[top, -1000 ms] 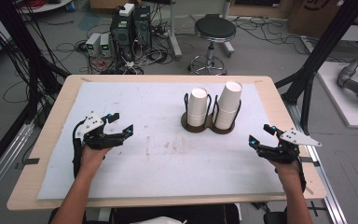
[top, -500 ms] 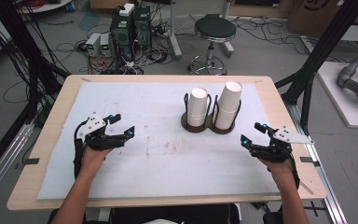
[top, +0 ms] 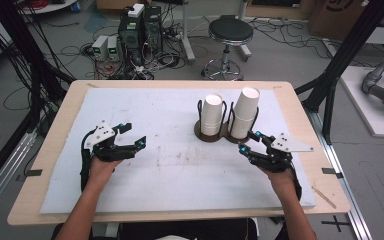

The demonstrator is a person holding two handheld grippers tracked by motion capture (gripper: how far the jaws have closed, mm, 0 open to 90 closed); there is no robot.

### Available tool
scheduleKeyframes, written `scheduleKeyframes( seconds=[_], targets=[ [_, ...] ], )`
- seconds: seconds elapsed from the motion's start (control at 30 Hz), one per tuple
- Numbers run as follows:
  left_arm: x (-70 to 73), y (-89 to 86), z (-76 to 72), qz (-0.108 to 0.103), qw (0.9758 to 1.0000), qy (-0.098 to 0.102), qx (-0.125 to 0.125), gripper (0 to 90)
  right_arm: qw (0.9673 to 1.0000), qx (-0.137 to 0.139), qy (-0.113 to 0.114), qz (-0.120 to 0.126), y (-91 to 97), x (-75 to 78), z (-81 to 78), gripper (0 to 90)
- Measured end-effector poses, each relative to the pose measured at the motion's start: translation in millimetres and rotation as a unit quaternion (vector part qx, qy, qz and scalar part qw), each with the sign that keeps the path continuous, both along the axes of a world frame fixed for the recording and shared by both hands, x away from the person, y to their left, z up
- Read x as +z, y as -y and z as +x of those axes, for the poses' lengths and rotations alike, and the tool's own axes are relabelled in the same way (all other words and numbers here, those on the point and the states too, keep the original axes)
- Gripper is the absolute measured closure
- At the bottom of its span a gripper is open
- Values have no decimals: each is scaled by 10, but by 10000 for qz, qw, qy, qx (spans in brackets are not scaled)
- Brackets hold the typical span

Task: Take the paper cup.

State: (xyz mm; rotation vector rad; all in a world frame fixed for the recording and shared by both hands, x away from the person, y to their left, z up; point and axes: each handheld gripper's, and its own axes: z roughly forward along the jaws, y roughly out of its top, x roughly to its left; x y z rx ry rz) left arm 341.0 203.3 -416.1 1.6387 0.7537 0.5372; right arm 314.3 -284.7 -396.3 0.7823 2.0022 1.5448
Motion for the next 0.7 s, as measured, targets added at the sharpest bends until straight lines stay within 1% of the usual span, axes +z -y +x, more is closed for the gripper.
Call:
scheduleKeyframes(
  seconds=[0.07,0.2,0.27,0.3,0.43,0.5,0.63,0.67,0.7],
  targets=[
    [2,-1,-3,8,10000,-2,10,214,10000,43,73,7,-80,12,21,532],
    [0,1,-6,24,10000,-13,8,214,9998,130,109,46,-224,27,99,572],
    [-4,3,-2,30,10000,-26,2,214,9998,166,100,90,-294,24,140,587],
    [-4,3,-2,30,10000,-26,2,214,9997,195,89,110,-327,21,161,609],
    [-10,4,5,20,10000,-49,-22,214,9997,190,50,137,-445,-12,243,664],
    [-9,-1,6,36,10000,-43,-16,214,9999,122,38,69,-501,-38,293,710],
    [-14,10,10,30,10000,-54,-12,214,10000,-68,-6,19,-576,-80,393,865],
    [-16,12,10,36,10000,-58,-16,214,9999,-116,-18,-29,-598,-92,416,892],
    [-16,15,10,46,10000,-63,-29,214,9999,-152,-50,-58,-621,-103,438,900]
  ],
)
